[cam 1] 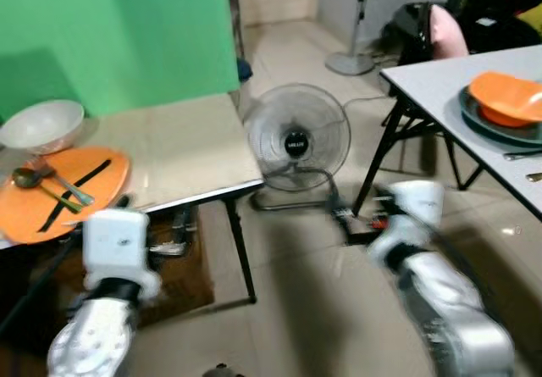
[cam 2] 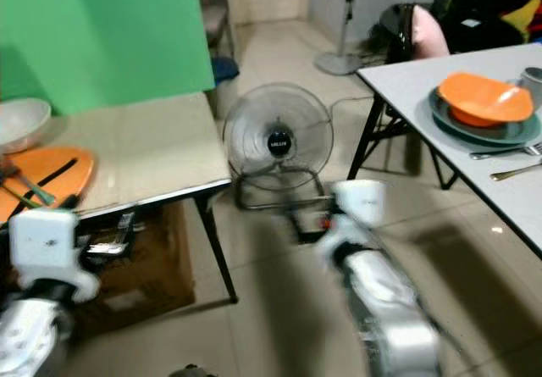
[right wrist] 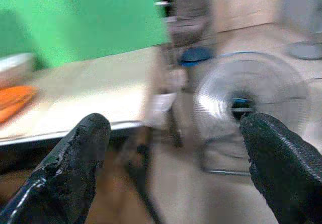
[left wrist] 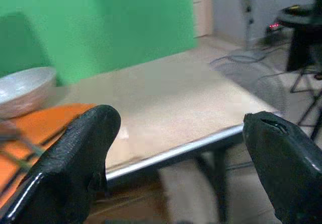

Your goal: Setting the table

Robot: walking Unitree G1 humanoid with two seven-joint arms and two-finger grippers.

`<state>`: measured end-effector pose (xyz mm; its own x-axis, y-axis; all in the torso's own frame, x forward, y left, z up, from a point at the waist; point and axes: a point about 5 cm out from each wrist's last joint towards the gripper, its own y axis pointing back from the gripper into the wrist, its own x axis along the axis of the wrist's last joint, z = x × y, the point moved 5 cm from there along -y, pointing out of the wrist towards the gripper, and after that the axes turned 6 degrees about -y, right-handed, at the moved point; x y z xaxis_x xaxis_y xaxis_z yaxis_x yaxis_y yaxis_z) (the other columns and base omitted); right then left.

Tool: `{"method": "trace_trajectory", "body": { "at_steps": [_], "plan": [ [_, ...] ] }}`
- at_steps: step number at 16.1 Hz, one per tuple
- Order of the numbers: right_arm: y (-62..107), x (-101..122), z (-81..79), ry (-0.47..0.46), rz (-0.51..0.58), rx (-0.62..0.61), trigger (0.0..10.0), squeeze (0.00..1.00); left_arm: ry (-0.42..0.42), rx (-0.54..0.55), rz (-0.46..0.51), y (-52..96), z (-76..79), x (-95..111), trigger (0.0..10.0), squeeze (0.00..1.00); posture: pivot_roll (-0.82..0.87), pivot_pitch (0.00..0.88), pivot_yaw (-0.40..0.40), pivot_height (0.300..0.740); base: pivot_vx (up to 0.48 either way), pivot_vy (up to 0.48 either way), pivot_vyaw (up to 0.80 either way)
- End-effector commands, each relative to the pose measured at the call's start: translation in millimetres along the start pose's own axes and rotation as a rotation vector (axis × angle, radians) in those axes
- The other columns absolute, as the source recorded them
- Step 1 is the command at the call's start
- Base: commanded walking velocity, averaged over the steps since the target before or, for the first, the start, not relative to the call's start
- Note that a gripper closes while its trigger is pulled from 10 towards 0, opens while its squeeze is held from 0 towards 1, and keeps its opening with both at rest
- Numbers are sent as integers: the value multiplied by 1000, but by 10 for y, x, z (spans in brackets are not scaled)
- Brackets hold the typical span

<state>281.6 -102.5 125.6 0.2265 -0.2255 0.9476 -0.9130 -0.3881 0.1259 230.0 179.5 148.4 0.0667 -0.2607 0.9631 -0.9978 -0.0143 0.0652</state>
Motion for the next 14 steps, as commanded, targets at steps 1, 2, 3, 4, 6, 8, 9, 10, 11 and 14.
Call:
{"method": "trace_trajectory", "body": {
  "at_steps": [1, 2, 3, 4, 6, 8, 9, 10, 11, 14],
  "plan": [
    [21, -4, 77, -2, -13, -19, 10000, 0, 3, -5, 1, 15, 28, 23, 10000, 0, -22, 47, 34, 740, 0, 409, 0],
    [23, -13, 74, -5, -16, -17, 10000, 0, 3, -1, 1, 23, 23, 24, 10000, 0, -22, 47, 34, 740, 0, 412, 0],
    [23, -22, 69, -7, -19, -15, 10000, 0, 3, 2, 0, 31, 16, 25, 10000, 0, -19, 48, 30, 740, 0, 409, 0],
    [15, -28, 66, -5, -23, -13, 10000, 0, 2, 7, -1, 33, 6, 26, 10000, 0, -18, 49, 29, 740, 0, 409, 0],
    [4, -32, 68, -5, -29, -12, 10000, 0, 12, 21, -1, 41, -11, 27, 10000, 0, -17, 48, 26, 740, 0, 349, 0],
    [-9, -36, 56, -13, -36, -4, 10000, 0, 18, 22, 12, 32, -11, 59, 10000, 0, -15, 46, 29, 740, 0, 0, 0],
    [-20, -36, 15, -16, -44, 24, 10000, 0, 12, 34, 26, 21, -26, 91, 10000, 0, -14, 47, 31, 740, 0, 0, 0],
    [-25, -43, -15, -20, -54, 45, 10000, 0, 22, 42, 37, 16, -36, 116, 10000, 0, -14, 47, 31, 740, 0, 0, 0],
    [-28, -50, -48, -15, -63, 69, 10000, 0, 17, 36, 51, 18, -37, 146, 10000, 0, -13, 47, 30, 740, 0, 0, 800],
    [-41, -55, -132, -10, -74, 122, 10000, 0, 16, 36, 54, 28, -44, 156, 10000, 0, -10, 48, 27, 740, 284, 0, 800]
  ]
}}
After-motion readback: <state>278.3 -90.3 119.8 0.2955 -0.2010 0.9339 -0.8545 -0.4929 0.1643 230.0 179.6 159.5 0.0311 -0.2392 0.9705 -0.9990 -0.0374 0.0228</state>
